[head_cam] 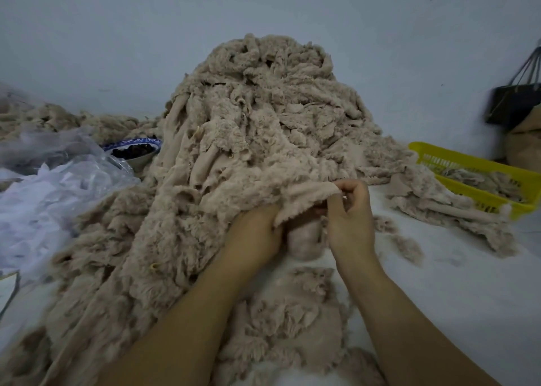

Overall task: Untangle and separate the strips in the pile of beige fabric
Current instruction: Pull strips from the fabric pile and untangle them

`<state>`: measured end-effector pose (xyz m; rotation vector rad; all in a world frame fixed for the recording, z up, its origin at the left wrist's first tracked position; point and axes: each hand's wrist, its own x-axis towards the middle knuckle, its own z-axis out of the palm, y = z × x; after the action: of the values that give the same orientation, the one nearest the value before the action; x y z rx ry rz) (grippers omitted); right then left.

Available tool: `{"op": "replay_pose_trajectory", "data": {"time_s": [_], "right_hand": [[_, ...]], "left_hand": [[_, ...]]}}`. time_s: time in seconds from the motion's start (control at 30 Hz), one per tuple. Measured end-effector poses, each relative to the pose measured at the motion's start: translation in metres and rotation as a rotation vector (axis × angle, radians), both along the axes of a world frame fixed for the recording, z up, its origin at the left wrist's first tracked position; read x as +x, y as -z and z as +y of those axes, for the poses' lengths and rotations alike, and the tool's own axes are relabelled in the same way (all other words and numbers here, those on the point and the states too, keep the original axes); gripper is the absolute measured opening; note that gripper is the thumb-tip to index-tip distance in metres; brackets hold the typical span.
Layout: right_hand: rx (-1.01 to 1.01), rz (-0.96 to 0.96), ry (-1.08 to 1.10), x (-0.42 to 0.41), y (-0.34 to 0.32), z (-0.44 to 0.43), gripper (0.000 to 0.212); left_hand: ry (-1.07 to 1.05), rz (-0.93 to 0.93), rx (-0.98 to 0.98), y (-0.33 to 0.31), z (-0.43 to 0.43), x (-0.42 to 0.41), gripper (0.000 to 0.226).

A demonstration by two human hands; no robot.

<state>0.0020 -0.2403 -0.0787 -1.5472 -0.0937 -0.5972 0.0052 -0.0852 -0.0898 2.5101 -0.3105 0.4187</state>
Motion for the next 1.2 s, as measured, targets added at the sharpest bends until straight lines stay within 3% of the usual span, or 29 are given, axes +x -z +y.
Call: {"op": "replay_pose_trajectory", "data": {"time_s": [0.13,0.27,0.33,0.43,0.5,0.57,0.63,0.7,0.77,0.87,1.0,1.1,1.2], "right_hand": [[0.118,-0.024,0.1,0.001,-0.002,-0.005,0.028],[0.109,0.007,0.148,-0.002,-0.002,0.0,0.029],[0.087,0.009,0.106,-0.002,-0.005,-0.001,0.023],[0.03,-0.034,-0.037,-0.002,-0.008,-0.001,0.022],[-0.036,-0.075,-0.159,-0.007,-0.008,0.005,0.024],[-0.127,-0.086,-0.264,-0.012,-0.008,0.01,0.021],[-0.178,-0.084,-0.355,-0.015,-0.007,0.012,0.021],[-0.221,-0.088,-0.422,-0.018,-0.007,0.014,0.027],[-0.291,-0.094,-0.435,-0.021,-0.004,0.018,0.032],[-0.253,-0.046,-0.38,-0.021,-0.001,0.018,0.042],[-0.131,0.262,-0.195,-0.011,0.0,0.012,0.06],[-0.167,0.497,-0.311,-0.007,0.003,0.015,0.067],[0.012,0.515,-0.483,-0.004,0.008,0.019,0.054]], "left_hand": [[-0.265,0.002,-0.64,-0.005,0.022,0.007,0.04],[-0.339,0.034,-0.844,-0.008,0.031,0.013,0.041],[-0.275,-0.011,-0.708,-0.009,0.032,0.011,0.044],[0.013,-0.22,-0.111,-0.011,0.013,-0.002,0.049],[0.21,-0.145,-0.097,-0.005,-0.004,-0.008,0.044],[0.392,0.183,-0.491,-0.008,-0.015,-0.019,0.043],[0.466,0.477,-0.998,-0.01,-0.013,-0.018,0.065],[0.437,0.605,-1.355,-0.013,-0.003,-0.013,0.08],[0.351,0.649,-1.504,-0.018,0.002,-0.011,0.066],[0.209,0.558,-1.544,-0.019,0.001,-0.01,0.062],[0.091,0.493,-1.527,-0.022,-0.002,-0.009,0.03],[0.077,0.429,-1.392,-0.021,-0.004,-0.009,0.022],[0.18,0.496,-1.34,-0.027,-0.008,-0.016,0.029]]}}
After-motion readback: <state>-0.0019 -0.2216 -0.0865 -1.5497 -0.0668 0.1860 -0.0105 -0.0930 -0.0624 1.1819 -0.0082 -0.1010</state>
